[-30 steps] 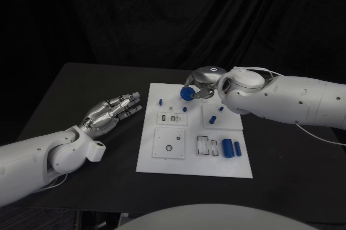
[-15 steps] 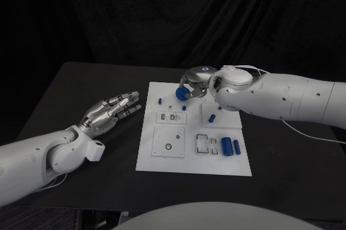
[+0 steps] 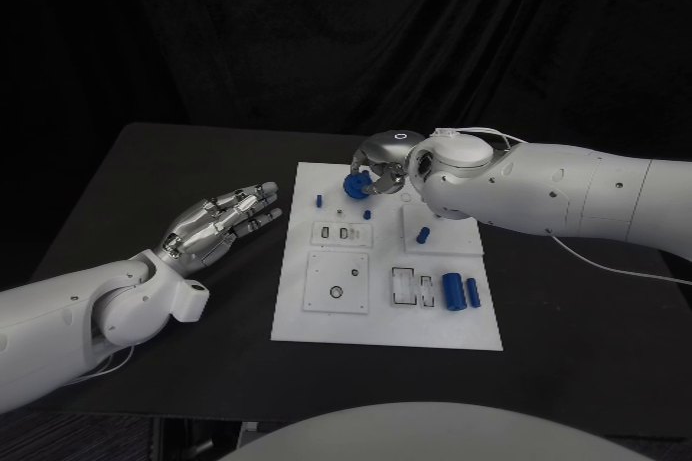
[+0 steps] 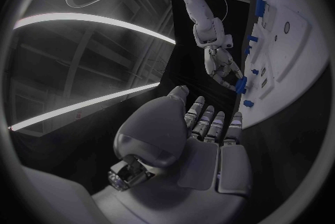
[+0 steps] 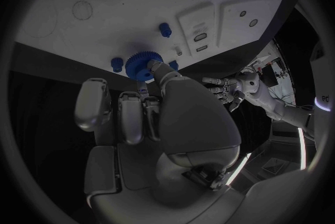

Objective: Assemble the parts on the task board

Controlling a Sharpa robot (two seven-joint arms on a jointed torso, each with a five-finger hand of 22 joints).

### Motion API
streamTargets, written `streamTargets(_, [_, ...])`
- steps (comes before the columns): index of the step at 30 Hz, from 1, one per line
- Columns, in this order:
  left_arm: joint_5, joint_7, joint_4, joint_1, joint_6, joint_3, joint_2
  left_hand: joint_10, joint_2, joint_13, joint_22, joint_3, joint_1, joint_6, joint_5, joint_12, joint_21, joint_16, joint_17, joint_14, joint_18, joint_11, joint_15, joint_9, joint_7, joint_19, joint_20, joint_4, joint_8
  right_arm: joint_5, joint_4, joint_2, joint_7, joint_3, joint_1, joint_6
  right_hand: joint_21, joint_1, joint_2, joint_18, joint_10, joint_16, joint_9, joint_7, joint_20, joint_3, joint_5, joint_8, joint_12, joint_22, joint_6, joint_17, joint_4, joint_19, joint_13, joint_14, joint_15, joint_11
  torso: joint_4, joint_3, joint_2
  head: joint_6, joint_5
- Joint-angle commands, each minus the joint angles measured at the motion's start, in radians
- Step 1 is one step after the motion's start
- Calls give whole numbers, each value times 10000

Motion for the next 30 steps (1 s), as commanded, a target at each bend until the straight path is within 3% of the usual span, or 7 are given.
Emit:
streamTargets(1, [16,1328,21,-15,121,10,6,29,63,7,16,60,-10,-3,40,19,37,14,-7,-14,165,66,49,8,24,54,40,-7,43,-66,-110,36,-171,5,-39,318,-174,18,-134,47,-28,-128,1444,-8,4,157,-47,-332,-177,1089,-177,1140,-8,-146,1744,307,12,24,-6,-2,-3,-26,39])
streamTargets(5, [16,1321,14,-16,126,10,9,30,60,8,16,68,-10,0,40,21,38,14,-7,-15,166,67,50,8,25,56,42,-11,44,-66,-186,62,-295,5,-53,447,-328,104,-227,72,-201,-180,1050,-33,10,377,79,-813,-346,1070,-481,1119,-70,-215,1604,273,14,14,3,-3,-2,-39,38])
streamTargets(12, [16,1311,-1,-17,143,10,29,29,56,7,17,71,-10,-2,39,20,39,14,-7,-14,166,65,50,8,27,58,43,-14,43,-66,-219,84,-376,5,-70,526,-345,111,-279,70,-173,-99,590,-122,-17,531,74,-1315,-345,1124,-919,1218,-116,-189,1621,313,-24,-41,24,3,-4,-57,10])
streamTargets(23, [16,1301,-13,-24,143,10,37,29,56,7,17,71,-10,-2,39,20,39,14,-7,-14,166,65,50,8,27,58,43,-14,43,-66,-159,84,-337,6,-82,585,-394,76,-301,76,-200,-136,386,-171,-41,546,-19,-1427,-377,1132,-1089,1197,-121,-200,1599,296,-51,-76,-8,-1,-4,-83,54])
streamTargets(30, [16,1278,-32,-29,152,10,53,24,42,7,16,93,-11,-14,36,16,39,14,-7,-16,168,66,52,6,31,58,48,-32,40,-66,-67,68,-200,6,-99,427,-420,-11,-306,76,-209,-149,242,-222,-60,507,-278,-1414,-391,1148,-1081,1196,-76,-195,1591,292,-75,-108,5,7,-5,-89,42])
